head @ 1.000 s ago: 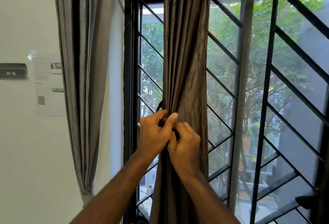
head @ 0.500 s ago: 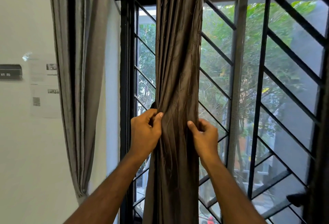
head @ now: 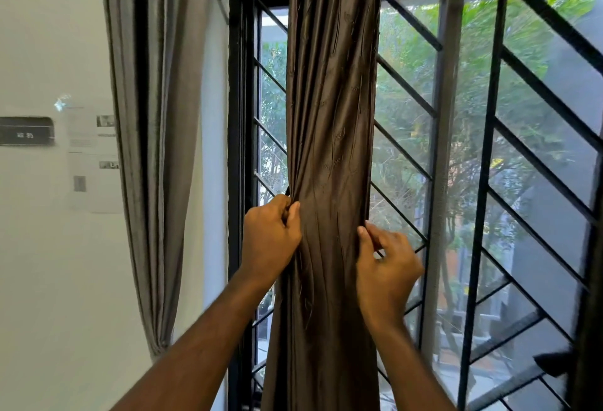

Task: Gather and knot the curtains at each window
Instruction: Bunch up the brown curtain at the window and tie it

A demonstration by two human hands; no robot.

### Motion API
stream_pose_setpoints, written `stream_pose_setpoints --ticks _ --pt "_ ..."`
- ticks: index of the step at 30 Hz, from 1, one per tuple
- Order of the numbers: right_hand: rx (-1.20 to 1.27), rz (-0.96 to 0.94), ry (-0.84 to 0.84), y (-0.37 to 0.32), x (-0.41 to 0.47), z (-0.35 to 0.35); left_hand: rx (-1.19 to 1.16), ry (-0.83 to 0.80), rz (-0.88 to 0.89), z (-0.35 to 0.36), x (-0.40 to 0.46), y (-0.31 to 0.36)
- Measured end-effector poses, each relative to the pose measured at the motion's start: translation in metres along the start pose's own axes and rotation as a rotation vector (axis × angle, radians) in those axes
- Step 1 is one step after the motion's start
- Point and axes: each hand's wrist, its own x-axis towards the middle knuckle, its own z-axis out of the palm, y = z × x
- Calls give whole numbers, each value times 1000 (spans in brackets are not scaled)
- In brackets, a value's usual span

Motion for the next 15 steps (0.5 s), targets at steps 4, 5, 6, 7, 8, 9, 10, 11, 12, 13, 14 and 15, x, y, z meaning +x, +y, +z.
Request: stream_pose_setpoints --ticks 4,5,6,7,8,9,10,11,12,13,14,15 --pt "110 -242 -206 -21 -20 15 40 -17 9 -1 1 1" --pt "110 -258 -232 -24 -20 19 38 -24 5 0 1 2" --pt "109 -257 -246 -26 -19 23 27 -33 1 1 0 4" --pt "112 -251 -256 -26 -18 26 10 -40 -4 0 -1 6" --pt "120 -244 -266 -26 -17 27 -18 -46 -9 0 -2 7" --pt "128 -238 -275 -26 -16 28 -57 -53 -17 -2 -2 9" --pt "136 -234 -283 -26 -16 29 -103 -62 -32 -4 -2 11" --pt "147 -230 -288 -26 -16 29 -150 -73 -52 -6 -1 11" --pt "159 -225 -290 -25 -16 30 -198 -89 -74 -8 0 13" --pt "168 -218 -290 -25 -16 31 -247 -108 -94 -10 0 15" --pt "173 -213 -289 -25 -16 32 -297 -125 -111 -11 0 18" --pt "174 -210 -292 -24 -16 33 -338 -138 -125 -12 0 19"
